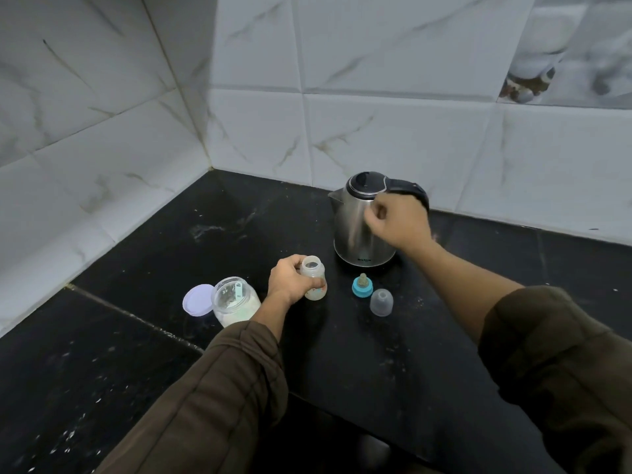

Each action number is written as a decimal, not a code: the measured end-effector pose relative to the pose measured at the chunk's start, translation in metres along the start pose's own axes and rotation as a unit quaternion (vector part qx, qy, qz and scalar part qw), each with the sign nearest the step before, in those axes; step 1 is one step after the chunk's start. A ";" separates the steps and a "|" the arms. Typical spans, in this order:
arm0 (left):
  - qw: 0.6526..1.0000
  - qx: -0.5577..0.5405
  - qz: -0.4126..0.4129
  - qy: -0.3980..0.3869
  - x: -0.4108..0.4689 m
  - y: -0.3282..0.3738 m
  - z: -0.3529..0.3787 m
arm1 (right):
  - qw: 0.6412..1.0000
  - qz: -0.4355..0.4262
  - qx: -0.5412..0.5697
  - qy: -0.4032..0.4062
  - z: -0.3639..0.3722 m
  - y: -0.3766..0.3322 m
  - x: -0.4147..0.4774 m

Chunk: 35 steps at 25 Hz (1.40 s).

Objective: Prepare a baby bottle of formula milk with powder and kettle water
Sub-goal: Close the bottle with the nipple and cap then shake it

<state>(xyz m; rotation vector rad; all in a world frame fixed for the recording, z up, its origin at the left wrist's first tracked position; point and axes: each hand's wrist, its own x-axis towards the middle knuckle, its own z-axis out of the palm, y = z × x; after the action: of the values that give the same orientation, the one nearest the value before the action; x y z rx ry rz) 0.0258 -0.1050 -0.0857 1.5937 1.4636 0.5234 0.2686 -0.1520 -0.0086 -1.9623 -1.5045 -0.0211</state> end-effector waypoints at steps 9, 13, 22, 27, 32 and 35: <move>0.999 -0.009 0.029 -0.011 -0.012 -0.014 0.000 | 0.897 -0.028 -0.254 -0.360 0.039 -0.018 -0.040; 0.999 -0.017 0.037 -0.010 -0.014 -0.018 0.001 | 0.882 -0.024 -0.275 -0.382 0.054 -0.013 -0.045; 0.999 -0.012 0.047 0.001 -0.017 -0.022 0.003 | 0.865 -0.041 -0.296 -0.404 0.059 -0.018 -0.042; 1.000 0.003 0.029 0.004 -0.017 -0.024 0.003 | 0.943 -0.048 -0.146 -0.294 0.031 -0.060 -0.015; 0.999 0.039 0.005 -0.011 -0.014 -0.019 0.000 | 0.948 -0.108 -0.081 -0.287 0.032 -0.103 -0.007; 0.998 0.061 0.001 -0.010 -0.014 -0.014 -0.003 | 0.930 -0.116 -0.125 -0.325 0.039 -0.110 -0.010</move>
<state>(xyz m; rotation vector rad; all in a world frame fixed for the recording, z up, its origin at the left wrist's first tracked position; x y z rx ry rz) 0.0121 -0.1182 -0.0925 1.6913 1.5033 0.4251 0.1554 -0.1273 0.0105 -2.0870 -2.2506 0.3922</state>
